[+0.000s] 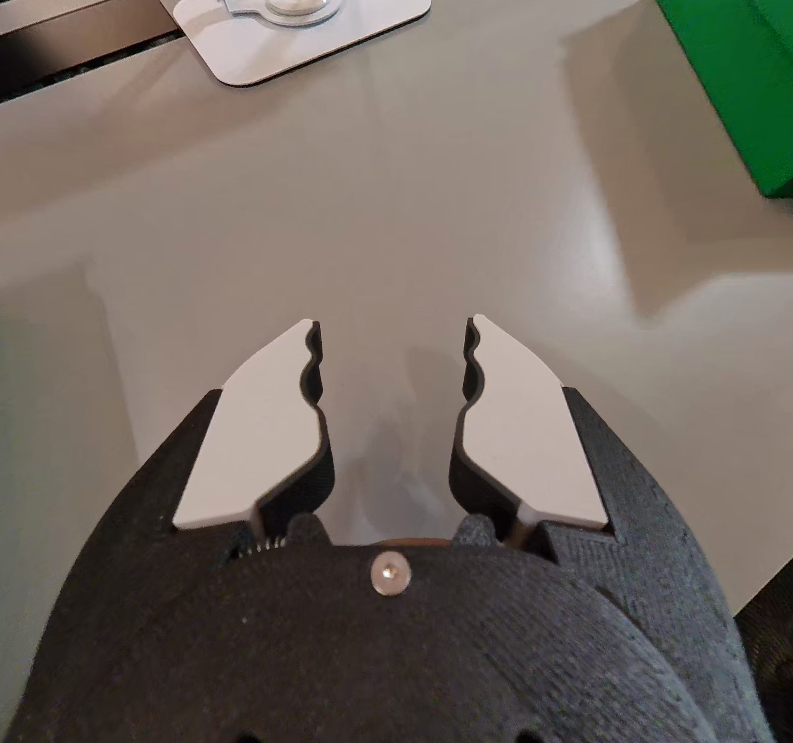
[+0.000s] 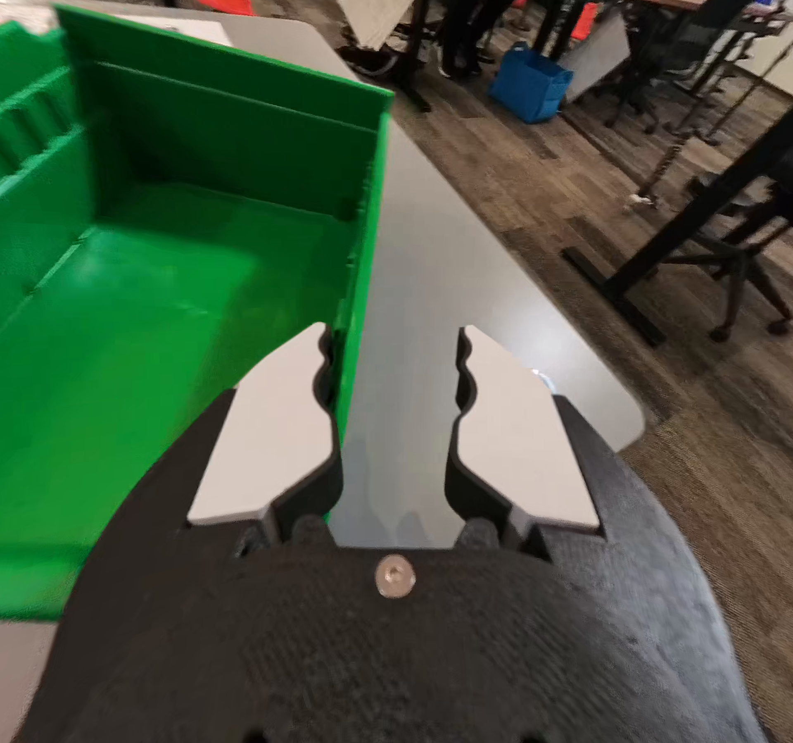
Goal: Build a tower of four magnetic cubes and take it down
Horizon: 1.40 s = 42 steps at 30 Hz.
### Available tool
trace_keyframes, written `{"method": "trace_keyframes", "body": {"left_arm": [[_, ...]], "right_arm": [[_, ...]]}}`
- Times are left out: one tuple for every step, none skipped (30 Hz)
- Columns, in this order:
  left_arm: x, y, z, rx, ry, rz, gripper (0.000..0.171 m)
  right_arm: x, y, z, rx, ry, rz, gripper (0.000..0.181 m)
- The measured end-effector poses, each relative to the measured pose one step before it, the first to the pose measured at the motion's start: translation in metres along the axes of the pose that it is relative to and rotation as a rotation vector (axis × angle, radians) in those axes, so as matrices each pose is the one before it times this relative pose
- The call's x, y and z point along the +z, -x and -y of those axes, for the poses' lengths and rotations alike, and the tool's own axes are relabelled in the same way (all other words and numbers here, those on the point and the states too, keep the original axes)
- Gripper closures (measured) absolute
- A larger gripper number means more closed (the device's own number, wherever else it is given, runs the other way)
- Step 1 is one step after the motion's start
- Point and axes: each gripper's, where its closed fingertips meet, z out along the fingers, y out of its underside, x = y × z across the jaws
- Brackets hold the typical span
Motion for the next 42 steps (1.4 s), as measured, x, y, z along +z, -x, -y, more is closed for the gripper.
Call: {"method": "trace_keyframes", "body": {"left_arm": [[0.00035,0.00031,-0.00014,0.0009,0.00017,-0.0002,0.107],[0.00055,0.00047,-0.00038,0.0041,0.00202,0.0019,0.107],[0.00062,0.00062,-0.00052,0.0054,0.00289,0.0025,0.107],[0.00046,0.00038,-0.00072,0.0034,0.00402,0.0017,0.107],[0.00024,0.00006,-0.00061,0.0001,0.00359,-0.0008,0.107],[-0.00001,-0.00013,-0.00032,-0.0023,0.00233,-0.0012,0.107],[-0.00038,-0.00011,-0.00007,-0.0027,0.00044,-0.0004,0.107],[-0.00046,0.00003,0.00018,-0.001,-0.00179,0.0011,0.107],[-0.00021,0.00034,0.00009,0.001,-0.00142,0.0026,0.107],[0.00014,0.00051,-0.0002,0.0016,0.00075,0.0032,0.107],[0.00063,0.00048,-0.00065,0.0008,0.00292,0.0024,0.107],[0.00088,0.0001,-0.00102,0.0,0.00535,-0.0004,0.107],[0.00095,-0.00047,-0.00113,0.0,0.00599,-0.0032,0.107],[0.00087,-0.00076,-0.00064,0.0005,0.0041,-0.0036,0.107],[0.00065,-0.00097,-0.00024,0.0016,0.00185,-0.003,0.107],[0.00059,-0.00113,-0.00012,0.0032,0.00154,-0.0029,0.108],[0.00063,-0.00153,-0.00026,0.0048,0.00239,-0.0037,0.108],[0.00053,-0.00175,-0.00018,0.0063,0.00239,-0.0032,0.108],[0.00071,-0.00144,-0.00032,0.0072,0.00278,-0.0012,0.108],[0.00064,-0.00156,-0.0005,0.0075,0.00327,-0.0008,0.108],[0.00043,-0.00147,-0.00064,0.0082,0.00301,-0.0014,0.108],[0.00042,-0.00118,-0.00069,0.0082,0.00351,-0.0008,0.108],[0.00031,-0.00075,-0.00045,0.0079,0.00251,0.0011,0.108],[0.00014,-0.00007,0.00009,0.0064,-0.00016,0.003,0.108],[0.00001,0.00027,0.00028,0.0037,-0.00145,0.0023,0.108],[-0.00004,0.00033,0.00023,0.0002,-0.00218,0.0007,0.108],[-0.00001,0.00053,0.00018,-0.0022,-0.0019,-0.0002,0.109],[-0.00001,0.00049,0.00009,-0.0029,-0.00073,-0.0008,0.109],[0.00029,0.00074,-0.00014,-0.0027,0.00017,-0.0003,0.109],[0.00024,0.00102,-0.00032,-0.0029,0.00203,0.0013,0.109],[0.00017,0.00112,-0.00057,-0.003,0.00284,0.002,0.109],[-0.0001,0.0009,-0.00026,-0.0025,0.0014,0.0021,0.109],[-0.00044,0.00083,-0.00044,-0.0014,0.00047,0.0022,0.109],[-0.00057,0.00099,-0.0002,0.0002,-0.00063,0.0032,0.109],[-0.00051,0.00141,-0.00003,-0.0004,-0.00092,0.0052,0.11],[-0.00026,0.00149,-0.00003,-0.0032,-0.00063,0.0044,0.11],[-0.00023,0.00089,-0.00028,-0.0054,-0.00036,0.0011,0.11],[-0.00027,0.00039,-0.00049,-0.0049,0.00074,-0.0015,0.11],[-0.00027,0.00019,-0.00048,-0.003,0.00116,-0.001,0.11],[-0.00036,0.00009,0.00001,-0.0009,-0.00076,-0.0007,0.11],[-0.00038,0.00001,0.00029,-0.0004,-0.00278,-0.0002,0.11],[-0.00039,-0.00029,0.00033,0.0007,-0.00309,-0.0008,0.11]], "right_arm": [[0.00333,-0.01153,-0.00096,0.0041,0.0003,-0.0183,0.123],[0.00339,-0.00923,-0.00091,0.0153,-0.0001,-0.0002,0.122],[0.00287,-0.00742,-0.0012,0.0232,0.0037,0.0132,0.119],[0.00157,-0.00584,-0.00158,0.0314,0.0078,0.0219,0.117],[-0.00007,-0.00387,-0.00226,0.0345,0.0128,0.027,0.117],[-0.00223,-0.00087,-0.00244,0.0215,0.0118,0.0316,0.124],[-0.00412,0.00176,-0.00187,-0.0031,0.006,0.031,0.136],[-0.00459,0.00309,-0.00179,-0.0342,0.0053,0.0248,0.145],[-0.00448,0.00334,-0.0015,-0.0545,0.0058,0.0146,0.153],[-0.00415,0.00118,-0.00147,-0.0537,0.0068,-0.0085,0.155],[-0.0035,0.00089,-0.00128,-0.0522,0.0067,-0.0105,0.158],[-0.00193,0.0033,-0.00042,-0.0358,0.0038,0.0101,0.164],[-0.00002,0.00375,0.00053,0.003,0.0034,0.0274,0.169],[0.00243,0.00223,0.00027,0.0308,0.0073,0.0337,0.173],[0.00373,0.00156,0.0013,0.034,0.0027,0.0447,0.174],[0.00465,0.00004,0.00235,0.0343,0.0001,0.0388,0.176],[0.00562,-0.00087,0.00296,0.0203,-0.0023,0.0324,0.176],[0.00617,-0.00006,0.00341,0.0075,-0.0048,0.0356,0.176],[0.0062,0.00005,0.00359,0.0049,-0.0028,0.0309,0.176],[0.00637,-0.00031,0.00358,-0.0127,0.001,0.0226,0.176],[0.00659,-0.0007,0.00385,-0.0282,0.0032,0.0145,0.176],[0.00689,-0.00083,0.00415,-0.0344,0.002,0.0126,0.176],[0.00729,-0.00113,0.00428,-0.0352,0.0007,0.0139,0.176],[0.00707,-0.00169,0.00406,-0.0323,-0.0015,0.0142,0.175],[0.00683,-0.00196,0.00382,-0.0197,-0.0037,0.0183,0.175],[0.00637,-0.00181,0.00347,-0.012,-0.0067,0.022,0.175],[0.00597,-0.00197,0.00331,-0.0147,-0.0115,0.0208,0.175],[0.00521,-0.00201,0.00298,-0.0111,-0.012,0.0182,0.175],[0.00416,-0.00239,0.00248,-0.0017,-0.0101,0.0134,0.175],[0.00239,-0.0032,0.00205,0.0095,-0.0106,-0.002,0.173],[-0.00018,-0.00833,0.00368,0.0275,-0.0306,-0.0544,0.16],[-0.00358,-0.00944,0.00588,0.0262,-0.0488,-0.0705,0.149],[-0.00655,-0.00532,0.00856,0.0088,-0.0576,-0.0402,0.147],[-0.0082,-0.00451,0.01071,0.0032,-0.0577,-0.0294,0.148],[-0.00882,-0.00563,0.0108,0.0108,-0.0464,-0.0318,0.148],[-0.00932,-0.00492,0.00906,0.0256,-0.0325,-0.0261,0.149],[-0.00976,-0.00194,0.00701,0.043,-0.0259,-0.0104,0.15],[-0.01009,0.00168,0.00421,0.0513,-0.0214,0.007,0.15],[-0.00915,0.00344,0.00063,0.0452,-0.0137,0.0143,0.15],[-0.00671,0.00355,-0.00242,0.0284,-0.0031,0.0133,0.148],[-0.004,0.00228,-0.00636,0.0114,0.0222,0.0062,0.147],[-0.00204,0.00055,-0.0097,-0.0041,0.0406,-0.0033,0.146]]}}
